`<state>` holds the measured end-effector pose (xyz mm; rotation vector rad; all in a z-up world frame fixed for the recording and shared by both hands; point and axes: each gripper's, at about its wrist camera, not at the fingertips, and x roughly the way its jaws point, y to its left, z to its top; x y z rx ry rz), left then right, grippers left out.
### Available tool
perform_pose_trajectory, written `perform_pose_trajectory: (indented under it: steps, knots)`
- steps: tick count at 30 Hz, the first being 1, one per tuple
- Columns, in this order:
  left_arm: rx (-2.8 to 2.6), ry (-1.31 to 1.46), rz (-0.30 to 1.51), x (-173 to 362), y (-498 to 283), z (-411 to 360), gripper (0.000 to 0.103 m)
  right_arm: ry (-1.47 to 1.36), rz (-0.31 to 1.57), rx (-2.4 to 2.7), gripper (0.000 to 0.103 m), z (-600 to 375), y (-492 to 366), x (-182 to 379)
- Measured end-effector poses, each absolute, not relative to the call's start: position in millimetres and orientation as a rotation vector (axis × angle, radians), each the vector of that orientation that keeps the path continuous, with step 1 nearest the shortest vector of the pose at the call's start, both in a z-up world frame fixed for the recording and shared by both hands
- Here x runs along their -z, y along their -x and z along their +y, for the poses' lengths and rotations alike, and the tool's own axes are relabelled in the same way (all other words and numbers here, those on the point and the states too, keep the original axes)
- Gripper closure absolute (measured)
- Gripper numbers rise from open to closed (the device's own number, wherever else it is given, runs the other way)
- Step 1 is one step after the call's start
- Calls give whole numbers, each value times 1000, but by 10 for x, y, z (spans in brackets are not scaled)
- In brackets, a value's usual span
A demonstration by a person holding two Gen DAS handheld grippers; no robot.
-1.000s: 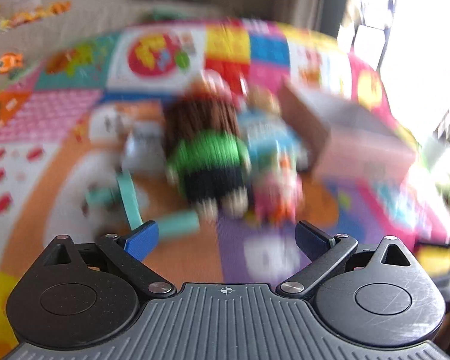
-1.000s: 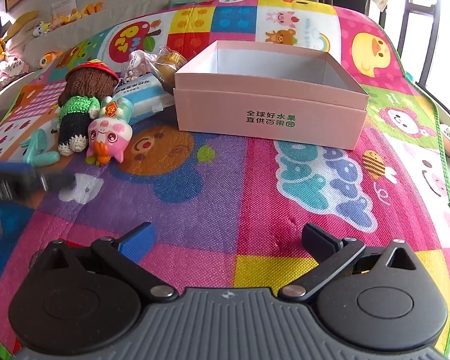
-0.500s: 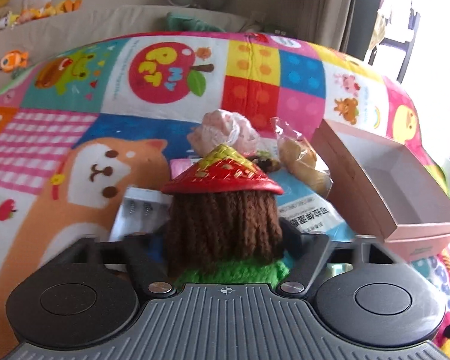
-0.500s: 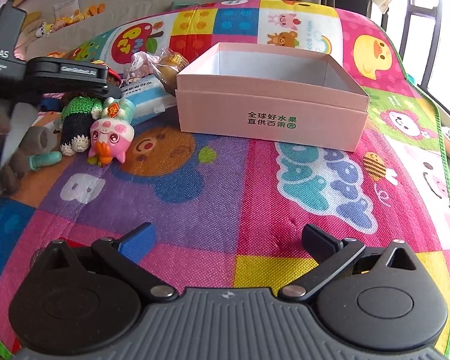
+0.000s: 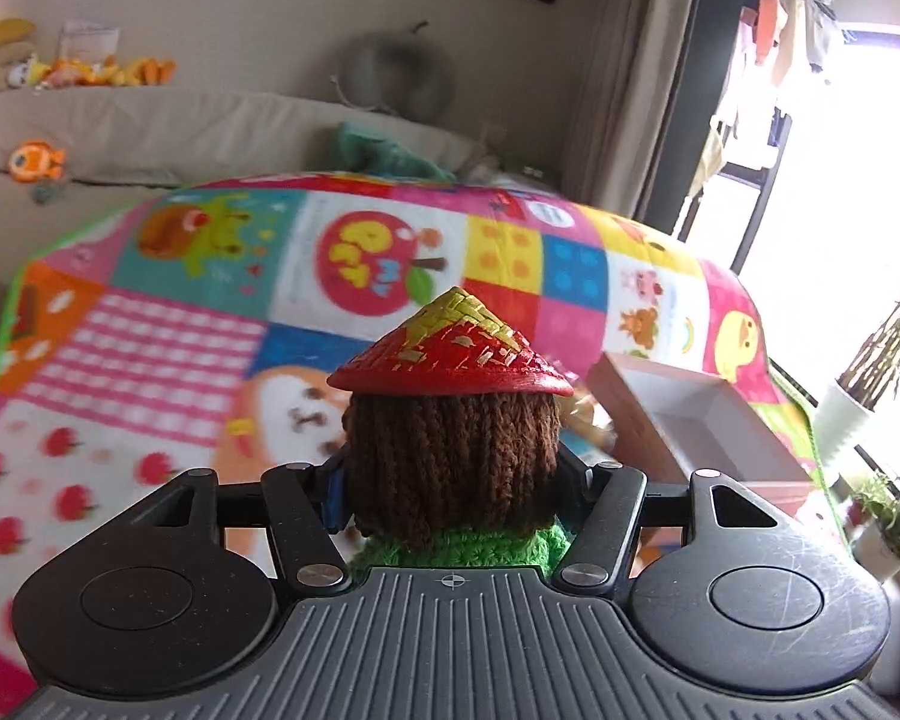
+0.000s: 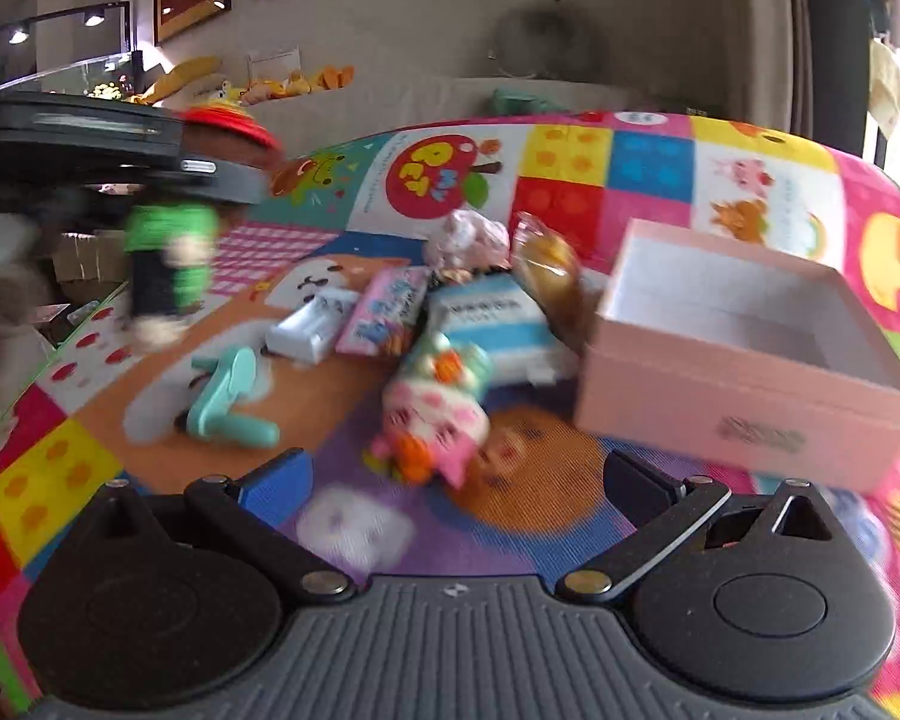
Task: Organize objects
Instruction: 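Grasp the crocheted doll with the left gripper and lift it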
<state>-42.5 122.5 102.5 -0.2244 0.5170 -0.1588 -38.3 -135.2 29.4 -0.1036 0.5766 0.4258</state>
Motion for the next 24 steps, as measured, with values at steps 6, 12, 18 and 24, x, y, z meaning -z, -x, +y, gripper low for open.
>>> perform_pose_trajectory:
  steps: [6, 12, 18, 24]
  knots:
    - [170, 219, 623, -834, 631, 1286, 37, 136, 603, -385, 19, -1018, -82, -168]
    - [257, 192, 692, -661, 713, 1029, 37, 95, 642, -418, 54, -1144, -43, -216]
    - [421, 175, 723, -716, 650, 573, 37, 11, 596, -400, 55, -1797, 466, -550]
    - [553, 153, 585, -1135, 74, -133, 37, 7, 456, -219, 55, -2429, 960, -824]
